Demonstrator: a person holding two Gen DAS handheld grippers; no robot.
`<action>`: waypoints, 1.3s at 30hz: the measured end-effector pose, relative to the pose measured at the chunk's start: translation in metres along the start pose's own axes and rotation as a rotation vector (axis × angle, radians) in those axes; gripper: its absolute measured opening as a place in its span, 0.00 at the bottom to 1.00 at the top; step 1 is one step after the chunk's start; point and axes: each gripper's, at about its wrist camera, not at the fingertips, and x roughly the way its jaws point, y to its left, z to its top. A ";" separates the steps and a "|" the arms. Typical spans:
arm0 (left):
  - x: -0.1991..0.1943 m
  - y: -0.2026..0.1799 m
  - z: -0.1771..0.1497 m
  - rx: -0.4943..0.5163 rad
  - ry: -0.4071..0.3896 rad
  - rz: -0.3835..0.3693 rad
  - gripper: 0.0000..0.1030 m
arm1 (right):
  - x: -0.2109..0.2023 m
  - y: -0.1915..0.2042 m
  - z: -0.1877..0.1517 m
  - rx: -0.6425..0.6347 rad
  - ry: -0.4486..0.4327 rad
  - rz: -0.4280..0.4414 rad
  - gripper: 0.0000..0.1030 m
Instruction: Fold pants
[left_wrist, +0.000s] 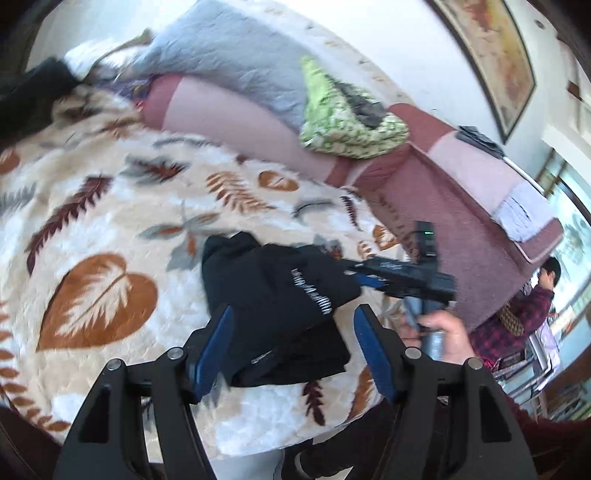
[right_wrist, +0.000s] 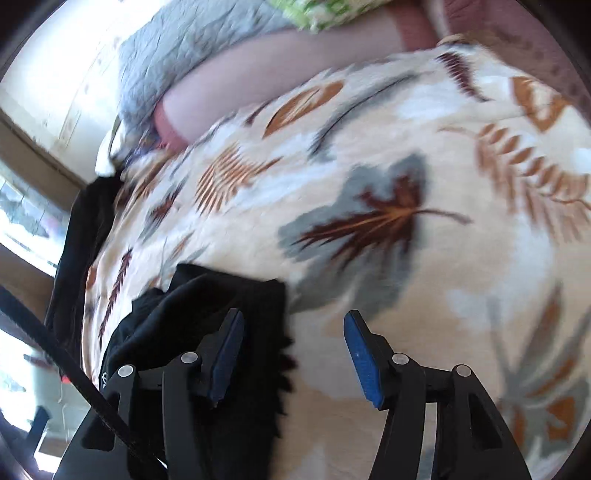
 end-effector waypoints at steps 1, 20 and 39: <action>0.002 0.005 -0.001 -0.011 0.006 0.011 0.64 | -0.008 -0.002 0.000 0.000 -0.016 0.009 0.60; 0.108 -0.003 0.011 0.101 0.154 0.035 0.68 | 0.003 0.057 -0.046 0.060 0.040 0.307 0.59; 0.119 -0.014 -0.006 0.214 0.173 0.080 0.68 | -0.008 0.058 -0.059 0.161 0.014 0.359 0.48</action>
